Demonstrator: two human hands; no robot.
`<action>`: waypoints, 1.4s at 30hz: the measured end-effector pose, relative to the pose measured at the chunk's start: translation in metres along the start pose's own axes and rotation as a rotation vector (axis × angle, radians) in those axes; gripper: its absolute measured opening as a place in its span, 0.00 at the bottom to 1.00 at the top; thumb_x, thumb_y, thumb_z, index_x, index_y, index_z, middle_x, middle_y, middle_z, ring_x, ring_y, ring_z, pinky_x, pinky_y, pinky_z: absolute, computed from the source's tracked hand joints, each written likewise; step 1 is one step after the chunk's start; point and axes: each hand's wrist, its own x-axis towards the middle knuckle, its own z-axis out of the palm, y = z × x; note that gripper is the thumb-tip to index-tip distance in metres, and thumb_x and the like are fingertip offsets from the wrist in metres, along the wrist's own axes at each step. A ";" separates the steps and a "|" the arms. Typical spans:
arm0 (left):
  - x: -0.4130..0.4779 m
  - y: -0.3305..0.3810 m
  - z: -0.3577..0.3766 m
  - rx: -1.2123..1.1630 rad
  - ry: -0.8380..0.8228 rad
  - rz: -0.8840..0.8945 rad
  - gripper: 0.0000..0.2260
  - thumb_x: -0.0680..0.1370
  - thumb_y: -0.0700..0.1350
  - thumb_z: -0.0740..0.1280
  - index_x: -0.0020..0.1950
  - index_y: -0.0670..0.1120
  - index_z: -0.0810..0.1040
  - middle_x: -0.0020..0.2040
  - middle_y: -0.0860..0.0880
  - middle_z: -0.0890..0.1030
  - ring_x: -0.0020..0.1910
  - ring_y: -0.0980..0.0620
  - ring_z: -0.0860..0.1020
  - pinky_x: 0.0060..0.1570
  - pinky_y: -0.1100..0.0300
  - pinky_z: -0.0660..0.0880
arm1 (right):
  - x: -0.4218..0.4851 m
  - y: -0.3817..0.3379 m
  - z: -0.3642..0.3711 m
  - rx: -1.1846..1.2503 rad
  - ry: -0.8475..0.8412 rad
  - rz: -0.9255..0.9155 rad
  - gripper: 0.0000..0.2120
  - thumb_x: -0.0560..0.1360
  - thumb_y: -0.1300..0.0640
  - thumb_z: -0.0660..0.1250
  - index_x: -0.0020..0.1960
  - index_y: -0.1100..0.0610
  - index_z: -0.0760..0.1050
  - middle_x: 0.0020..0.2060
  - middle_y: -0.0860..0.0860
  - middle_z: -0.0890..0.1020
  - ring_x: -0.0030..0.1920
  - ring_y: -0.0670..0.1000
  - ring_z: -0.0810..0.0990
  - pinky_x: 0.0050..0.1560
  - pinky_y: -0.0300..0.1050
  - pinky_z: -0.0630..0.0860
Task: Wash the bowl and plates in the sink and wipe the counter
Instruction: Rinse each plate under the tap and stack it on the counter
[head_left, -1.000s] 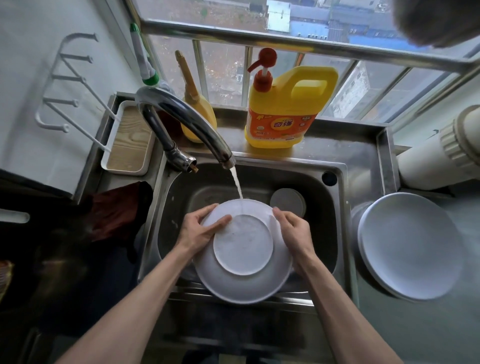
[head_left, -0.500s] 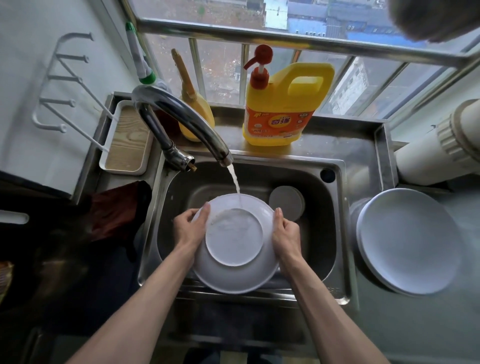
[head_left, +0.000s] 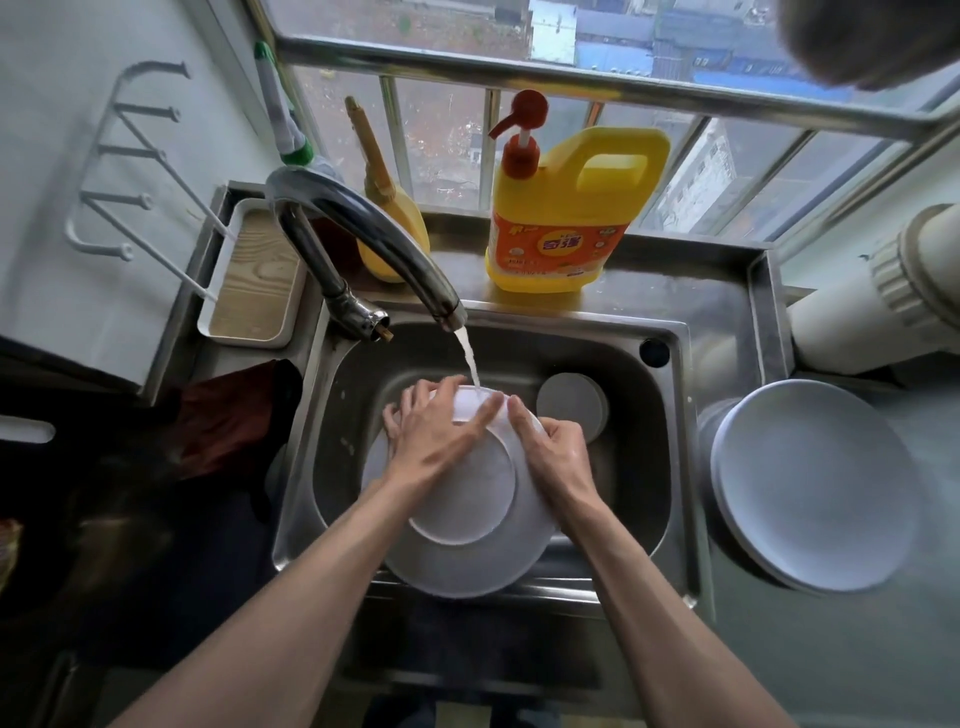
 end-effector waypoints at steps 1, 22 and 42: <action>0.000 0.005 0.002 0.014 0.003 -0.016 0.31 0.74 0.75 0.59 0.70 0.58 0.72 0.70 0.46 0.71 0.76 0.43 0.63 0.75 0.38 0.50 | -0.003 0.002 0.003 0.003 0.051 -0.032 0.30 0.79 0.34 0.66 0.29 0.54 0.67 0.25 0.49 0.72 0.28 0.47 0.69 0.32 0.44 0.66; -0.026 0.018 0.046 0.146 0.261 0.186 0.28 0.83 0.62 0.42 0.83 0.60 0.53 0.85 0.49 0.50 0.83 0.43 0.44 0.78 0.35 0.38 | -0.017 0.019 0.021 0.208 0.432 -0.033 0.37 0.81 0.33 0.61 0.32 0.66 0.68 0.24 0.56 0.75 0.27 0.51 0.71 0.31 0.52 0.71; -0.022 0.003 0.033 -0.658 0.555 -0.737 0.23 0.85 0.56 0.55 0.68 0.40 0.75 0.67 0.38 0.78 0.64 0.37 0.76 0.60 0.49 0.69 | -0.025 -0.001 0.030 0.391 0.542 -0.056 0.34 0.82 0.37 0.61 0.31 0.63 0.68 0.26 0.55 0.73 0.28 0.51 0.70 0.29 0.44 0.68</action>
